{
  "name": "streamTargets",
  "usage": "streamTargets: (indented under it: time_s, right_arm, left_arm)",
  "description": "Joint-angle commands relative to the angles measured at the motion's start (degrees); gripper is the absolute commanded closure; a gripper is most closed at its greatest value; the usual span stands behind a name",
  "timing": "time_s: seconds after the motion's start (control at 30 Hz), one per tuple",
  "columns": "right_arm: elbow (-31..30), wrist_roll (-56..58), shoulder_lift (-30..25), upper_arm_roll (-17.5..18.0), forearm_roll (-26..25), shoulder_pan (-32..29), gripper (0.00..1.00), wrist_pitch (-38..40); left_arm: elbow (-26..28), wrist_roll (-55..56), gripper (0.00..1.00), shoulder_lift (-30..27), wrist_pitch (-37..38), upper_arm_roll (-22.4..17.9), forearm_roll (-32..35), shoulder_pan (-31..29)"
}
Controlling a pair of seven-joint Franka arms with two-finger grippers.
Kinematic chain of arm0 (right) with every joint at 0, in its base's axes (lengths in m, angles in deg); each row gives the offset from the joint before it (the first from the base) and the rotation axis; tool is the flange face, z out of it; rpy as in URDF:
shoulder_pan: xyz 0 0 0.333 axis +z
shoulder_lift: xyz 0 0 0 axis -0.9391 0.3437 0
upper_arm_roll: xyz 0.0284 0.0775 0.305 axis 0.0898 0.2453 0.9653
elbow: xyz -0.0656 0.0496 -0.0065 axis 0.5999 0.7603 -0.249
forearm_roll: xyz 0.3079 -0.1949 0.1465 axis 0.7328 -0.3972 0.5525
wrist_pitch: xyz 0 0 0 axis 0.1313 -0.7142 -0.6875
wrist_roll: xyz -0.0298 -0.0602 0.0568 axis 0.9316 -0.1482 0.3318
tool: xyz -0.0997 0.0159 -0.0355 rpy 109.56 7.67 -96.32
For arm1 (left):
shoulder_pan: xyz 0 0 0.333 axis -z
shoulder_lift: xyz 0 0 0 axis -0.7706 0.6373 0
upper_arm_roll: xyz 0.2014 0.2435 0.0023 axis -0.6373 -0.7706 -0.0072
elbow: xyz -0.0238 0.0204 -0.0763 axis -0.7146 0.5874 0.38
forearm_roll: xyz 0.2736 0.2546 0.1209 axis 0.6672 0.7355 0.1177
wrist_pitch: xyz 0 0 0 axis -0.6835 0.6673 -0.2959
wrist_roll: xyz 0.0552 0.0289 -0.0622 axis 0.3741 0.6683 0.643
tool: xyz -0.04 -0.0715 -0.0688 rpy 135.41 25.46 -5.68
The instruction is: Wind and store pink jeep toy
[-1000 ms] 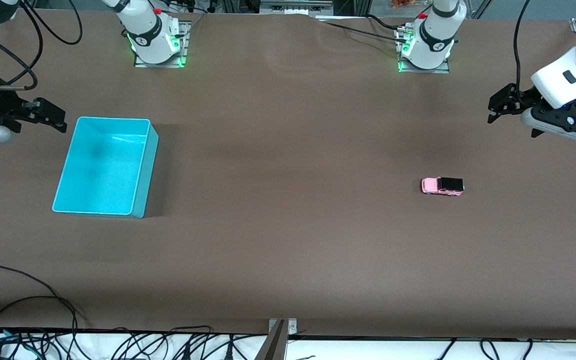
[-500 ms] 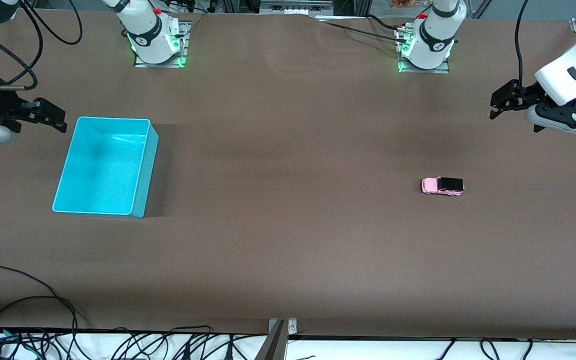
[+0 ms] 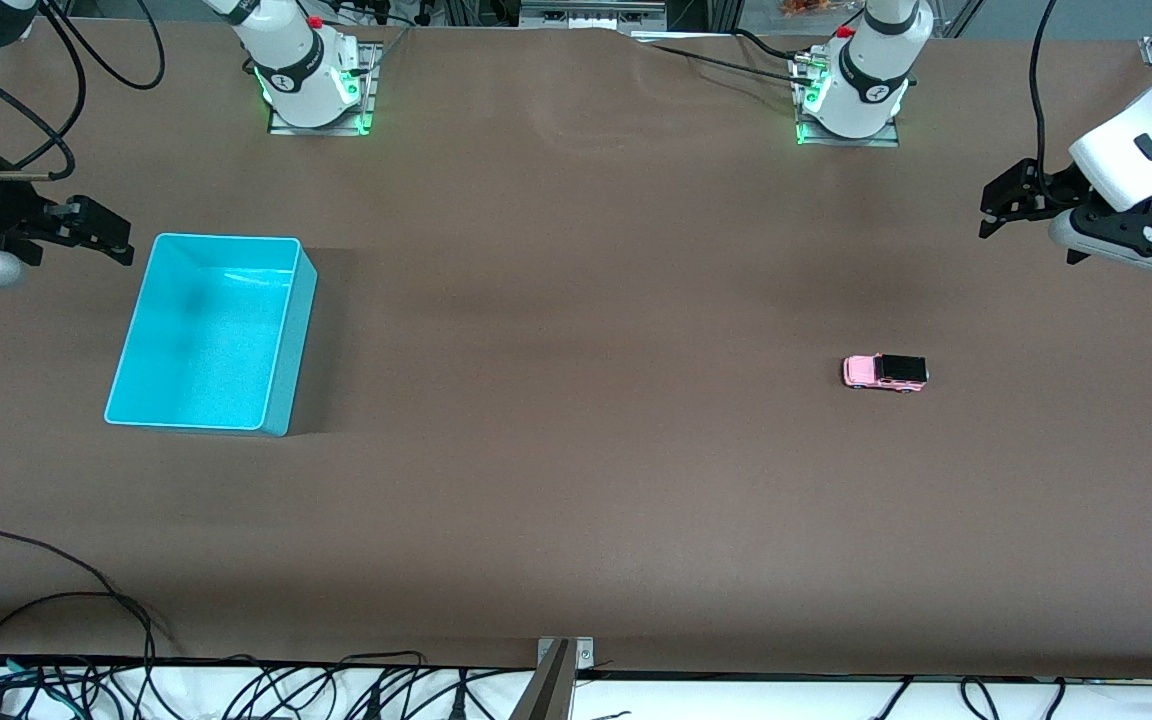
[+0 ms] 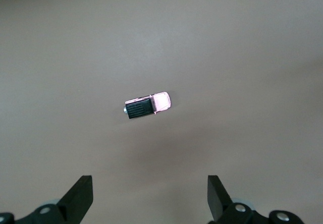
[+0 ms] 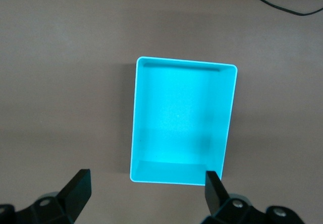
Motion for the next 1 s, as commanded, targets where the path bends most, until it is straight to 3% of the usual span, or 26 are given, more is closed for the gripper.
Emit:
streamTargets:
  time_s: [0.0, 0.97]
  right_arm:
    - [1.01, 0.91, 0.15, 0.09, 0.89, -0.48, 0.0, 0.98]
    - [1.01, 0.91, 0.24, 0.09, 0.89, -0.48, 0.0, 0.98]
  left_arm:
    - [-0.94, 0.43, 0.0, 0.02, 1.03, -0.06, -0.57, 0.08]
    - [-2.52, 0.52, 0.0, 0.99, 1.12, -0.15, -0.48, 0.61]
